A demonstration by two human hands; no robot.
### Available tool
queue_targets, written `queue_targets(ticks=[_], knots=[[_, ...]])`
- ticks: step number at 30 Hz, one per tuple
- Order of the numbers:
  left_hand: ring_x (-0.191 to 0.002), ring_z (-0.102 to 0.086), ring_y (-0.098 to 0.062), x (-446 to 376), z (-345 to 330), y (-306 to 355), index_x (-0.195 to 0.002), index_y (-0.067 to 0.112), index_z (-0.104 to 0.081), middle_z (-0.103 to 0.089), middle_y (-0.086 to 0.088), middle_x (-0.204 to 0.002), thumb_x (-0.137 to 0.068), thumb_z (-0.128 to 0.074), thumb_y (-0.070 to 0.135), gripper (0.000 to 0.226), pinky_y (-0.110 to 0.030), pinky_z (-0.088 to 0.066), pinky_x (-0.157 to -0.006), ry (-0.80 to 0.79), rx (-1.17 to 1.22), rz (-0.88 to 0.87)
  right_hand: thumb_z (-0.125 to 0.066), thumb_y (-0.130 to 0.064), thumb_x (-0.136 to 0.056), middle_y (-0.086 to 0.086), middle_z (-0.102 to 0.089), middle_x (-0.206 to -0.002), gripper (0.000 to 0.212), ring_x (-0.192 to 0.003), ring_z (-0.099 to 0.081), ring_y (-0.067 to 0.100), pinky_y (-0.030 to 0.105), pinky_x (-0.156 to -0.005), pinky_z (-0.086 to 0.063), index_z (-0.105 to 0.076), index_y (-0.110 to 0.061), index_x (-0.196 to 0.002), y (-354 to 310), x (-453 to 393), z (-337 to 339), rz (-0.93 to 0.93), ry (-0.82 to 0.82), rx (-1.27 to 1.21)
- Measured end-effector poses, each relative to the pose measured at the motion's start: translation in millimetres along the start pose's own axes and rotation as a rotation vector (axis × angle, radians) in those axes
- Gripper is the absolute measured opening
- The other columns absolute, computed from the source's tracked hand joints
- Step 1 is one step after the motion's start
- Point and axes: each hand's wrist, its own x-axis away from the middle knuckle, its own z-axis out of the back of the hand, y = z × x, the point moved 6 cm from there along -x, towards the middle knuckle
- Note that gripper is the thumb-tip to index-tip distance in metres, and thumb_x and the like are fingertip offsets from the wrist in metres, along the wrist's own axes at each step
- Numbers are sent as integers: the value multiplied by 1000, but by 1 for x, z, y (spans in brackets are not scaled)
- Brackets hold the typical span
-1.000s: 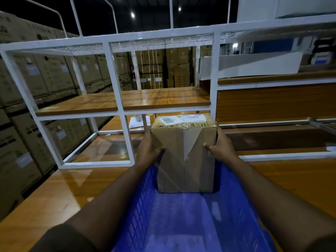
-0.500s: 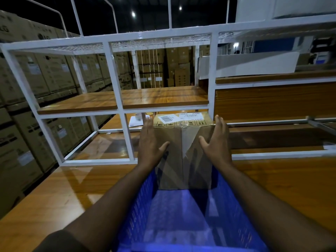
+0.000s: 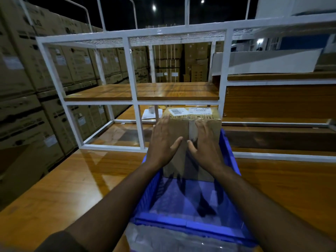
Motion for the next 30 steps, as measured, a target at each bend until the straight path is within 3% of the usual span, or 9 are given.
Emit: queue_targets(ticks=[9,13,16,22,26,30], knots=[[-149,-28,-25,50,37,29,-156,7,-29,-34,-12,-160,-94,-66,44,82,-42,-27,-122,47,-111,62,-66,-24,-93,14,-28,-159,74,-149,-22,26,37,-123,-20,-28,-3,-153,-35,37,9,132,-62,-91],[-144,-37,-31,89,59,50,-152,4,-35,-41,-17,-155,-93,-68,36,74,-48,-32,-119,107,-126,133,-68,-19,-90,17,-34,-156,70,-147,-26,28,38,-122,-22,-35,-2,-149,-52,63,15,192,-88,-188],[-148,-33,-29,125,77,59,-154,4,-32,-36,-15,-159,-95,-64,39,76,-48,-31,-119,112,-163,213,-67,-20,-92,14,-33,-157,70,-147,-26,26,32,-121,-18,-34,-3,-151,-67,91,16,240,-144,-245],[-149,-30,-25,204,131,67,-156,10,-28,-34,-10,-161,-95,-63,43,78,-49,-31,-118,154,-302,351,-68,-23,-93,12,-34,-158,70,-148,-28,26,34,-119,-22,-34,-4,-151,-117,143,11,308,-271,-376],[-151,-26,-23,252,174,66,-157,12,-27,-33,-8,-161,-95,-57,48,77,-51,-30,-119,176,-394,447,-69,-25,-92,12,-37,-156,70,-146,-30,26,40,-116,-33,-36,-4,-150,-159,175,3,374,-328,-434],[-151,-23,-21,304,217,68,-157,12,-27,-33,-7,-161,-97,-61,45,76,-50,-27,-121,210,-448,549,-65,-27,-93,11,-35,-156,69,-146,-28,25,36,-117,-27,-34,-7,-151,-206,211,-5,461,-404,-426]])
